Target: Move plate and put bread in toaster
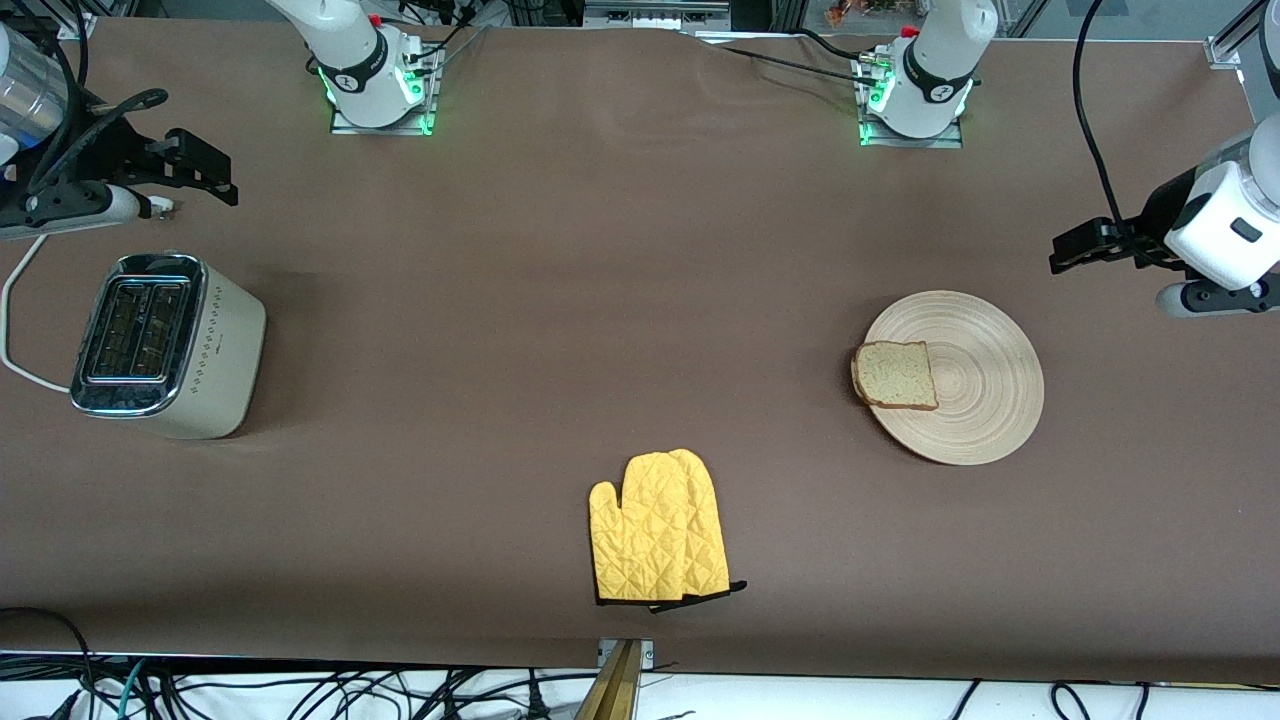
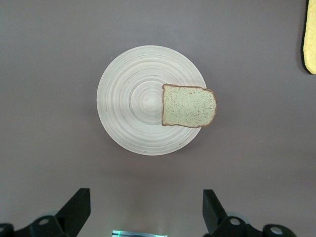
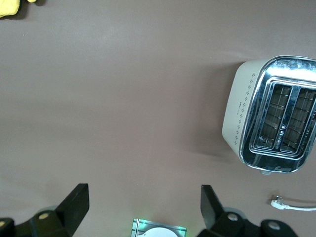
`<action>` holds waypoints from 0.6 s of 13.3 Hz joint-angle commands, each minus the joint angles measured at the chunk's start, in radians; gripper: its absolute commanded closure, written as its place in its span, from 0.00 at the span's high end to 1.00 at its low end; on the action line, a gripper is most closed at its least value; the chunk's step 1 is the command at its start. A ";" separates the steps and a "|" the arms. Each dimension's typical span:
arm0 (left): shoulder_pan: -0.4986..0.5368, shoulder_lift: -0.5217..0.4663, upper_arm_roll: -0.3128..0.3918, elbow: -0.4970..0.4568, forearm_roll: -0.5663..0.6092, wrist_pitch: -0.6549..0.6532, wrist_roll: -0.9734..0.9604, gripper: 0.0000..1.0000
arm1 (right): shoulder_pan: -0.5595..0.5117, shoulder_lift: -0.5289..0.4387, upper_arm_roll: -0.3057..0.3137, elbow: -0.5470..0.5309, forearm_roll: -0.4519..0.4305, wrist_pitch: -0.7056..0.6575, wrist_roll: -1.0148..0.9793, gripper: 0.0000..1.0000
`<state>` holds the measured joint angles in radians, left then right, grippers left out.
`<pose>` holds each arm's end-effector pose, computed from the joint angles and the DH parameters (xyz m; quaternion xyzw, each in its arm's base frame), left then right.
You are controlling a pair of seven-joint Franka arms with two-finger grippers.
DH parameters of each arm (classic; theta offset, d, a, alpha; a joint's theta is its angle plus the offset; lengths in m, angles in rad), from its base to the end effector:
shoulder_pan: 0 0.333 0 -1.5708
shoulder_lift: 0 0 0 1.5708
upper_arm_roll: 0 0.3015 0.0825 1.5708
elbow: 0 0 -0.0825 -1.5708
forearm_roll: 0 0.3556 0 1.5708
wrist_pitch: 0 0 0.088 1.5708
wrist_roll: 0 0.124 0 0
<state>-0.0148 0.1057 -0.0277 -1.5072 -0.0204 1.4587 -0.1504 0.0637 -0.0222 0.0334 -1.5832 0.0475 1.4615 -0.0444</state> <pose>0.5399 -0.0249 0.5556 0.9955 0.0534 -0.0778 0.0042 0.5028 0.0555 0.5902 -0.9959 -0.0720 0.0503 0.0220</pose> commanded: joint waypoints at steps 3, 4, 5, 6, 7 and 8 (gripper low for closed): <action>0.009 -0.044 -0.018 -0.022 -0.018 -0.005 0.018 1.00 | -0.004 -0.002 -0.001 0.018 0.014 -0.010 -0.008 1.00; 0.007 -0.047 -0.018 -0.028 -0.018 0.005 0.018 1.00 | -0.004 -0.001 -0.001 0.018 0.011 -0.009 -0.009 1.00; 0.007 -0.052 -0.020 -0.028 -0.018 0.005 0.018 1.00 | -0.004 0.001 0.000 0.018 0.008 -0.001 -0.014 1.00; 0.007 -0.050 -0.024 -0.028 -0.016 0.005 0.018 1.00 | -0.002 0.001 -0.001 0.018 0.009 -0.001 -0.015 1.00; 0.007 -0.050 -0.024 -0.028 -0.013 0.005 0.018 1.00 | -0.004 0.002 -0.001 0.020 0.009 0.000 -0.019 1.00; 0.007 -0.052 -0.027 -0.028 -0.012 0.003 0.018 1.00 | -0.004 0.001 -0.001 0.020 0.009 0.000 -0.020 1.00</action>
<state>-0.0148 0.0765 -0.0466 -1.5141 -0.0204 1.4564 -0.1503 0.0637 -0.0223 0.0334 -1.5810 0.0474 1.4659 -0.0450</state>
